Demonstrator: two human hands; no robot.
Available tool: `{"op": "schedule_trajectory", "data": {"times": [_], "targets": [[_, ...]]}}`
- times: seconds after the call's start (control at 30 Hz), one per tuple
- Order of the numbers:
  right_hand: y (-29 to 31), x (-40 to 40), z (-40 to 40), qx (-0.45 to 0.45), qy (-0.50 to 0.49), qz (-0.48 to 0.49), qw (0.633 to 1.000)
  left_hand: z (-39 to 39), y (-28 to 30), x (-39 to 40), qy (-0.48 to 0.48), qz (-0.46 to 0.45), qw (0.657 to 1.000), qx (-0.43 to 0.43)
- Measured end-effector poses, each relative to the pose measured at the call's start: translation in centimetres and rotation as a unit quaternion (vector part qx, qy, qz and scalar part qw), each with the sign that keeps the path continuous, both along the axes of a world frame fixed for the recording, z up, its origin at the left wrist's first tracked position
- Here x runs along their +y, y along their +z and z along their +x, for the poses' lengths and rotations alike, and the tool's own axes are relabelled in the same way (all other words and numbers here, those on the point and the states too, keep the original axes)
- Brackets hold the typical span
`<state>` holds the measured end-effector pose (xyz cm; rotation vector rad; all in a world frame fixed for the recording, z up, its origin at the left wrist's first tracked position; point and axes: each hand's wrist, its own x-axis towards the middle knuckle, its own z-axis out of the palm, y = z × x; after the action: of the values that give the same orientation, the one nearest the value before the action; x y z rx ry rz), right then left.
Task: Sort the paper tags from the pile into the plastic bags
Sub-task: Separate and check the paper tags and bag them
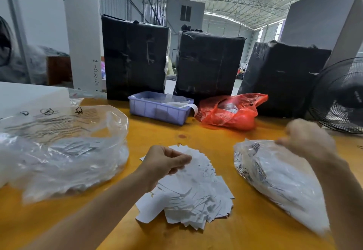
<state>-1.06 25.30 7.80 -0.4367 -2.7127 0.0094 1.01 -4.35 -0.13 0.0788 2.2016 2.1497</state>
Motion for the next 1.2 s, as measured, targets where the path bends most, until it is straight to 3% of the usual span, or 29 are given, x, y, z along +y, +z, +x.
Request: {"op": "schedule_trajectory", "data": {"times": [0.07, 0.1, 0.17, 0.23, 0.27, 0.37, 0.47, 0.53, 0.67, 0.77, 0.87, 0.93, 1.03, 1.2], "targets": [[1.1, -3.5, 1.2, 0.102, 0.190, -0.117, 0.969, 0.0, -0.1, 0.0, -0.006, -0.016, 1.000, 0.017], [1.1, -5.6, 1.8, 0.066, 0.277, -0.222, 0.933, 0.0, -0.2, 0.1, -0.011, -0.020, 0.999, 0.024], [-0.3, -9.5, 2.5, -0.118, 0.362, -0.399, 0.834, 0.1, -0.4, 0.4, -0.012, -0.009, 0.999, 0.039], [-2.7, -12.1, 2.1, -0.257, 0.355, -0.463, 0.771, 0.0, -0.6, 0.6, 0.013, 0.024, 0.998, 0.057], [-3.9, -12.8, 1.8, -0.282, 0.355, -0.482, 0.750, 0.0, -0.6, 0.7, 0.027, 0.046, 0.996, 0.065], [-6.2, -13.7, 0.8, -0.252, 0.355, -0.557, 0.707, -0.3, -0.4, 0.5, 0.058, 0.098, 0.991, 0.074], [-6.4, -13.5, 0.3, -0.172, 0.333, -0.620, 0.689, -0.7, -0.5, 0.2, 0.087, 0.117, 0.987, 0.065], [-6.2, -13.4, 0.1, -0.105, 0.322, -0.632, 0.697, -0.9, -0.6, 0.1, 0.083, 0.100, 0.989, 0.070], [-6.4, -13.8, 0.4, -0.029, 0.388, -0.437, 0.811, -1.0, -1.0, -0.1, 0.004, -0.013, 0.994, 0.107], [-6.7, -14.7, 0.6, -0.003, 0.435, -0.358, 0.826, -0.6, -1.1, -0.3, -0.083, -0.029, 0.989, 0.117], [-6.8, -14.6, 0.4, 0.029, 0.411, -0.361, 0.837, -1.0, -1.4, -0.6, 0.021, -0.036, 0.993, 0.107], [-7.2, -14.2, 0.2, -0.041, 0.425, -0.258, 0.866, -1.5, -1.7, -1.1, 0.087, -0.038, 0.991, 0.091], [-8.4, -14.3, 0.3, -0.243, 0.463, -0.113, 0.845, -1.9, -1.8, -1.7, 0.099, -0.010, 0.992, 0.076], [-9.1, -14.3, -0.5, -0.205, 0.489, -0.108, 0.841, -2.2, -2.1, -1.6, 0.116, 0.003, 0.992, 0.053]]}}
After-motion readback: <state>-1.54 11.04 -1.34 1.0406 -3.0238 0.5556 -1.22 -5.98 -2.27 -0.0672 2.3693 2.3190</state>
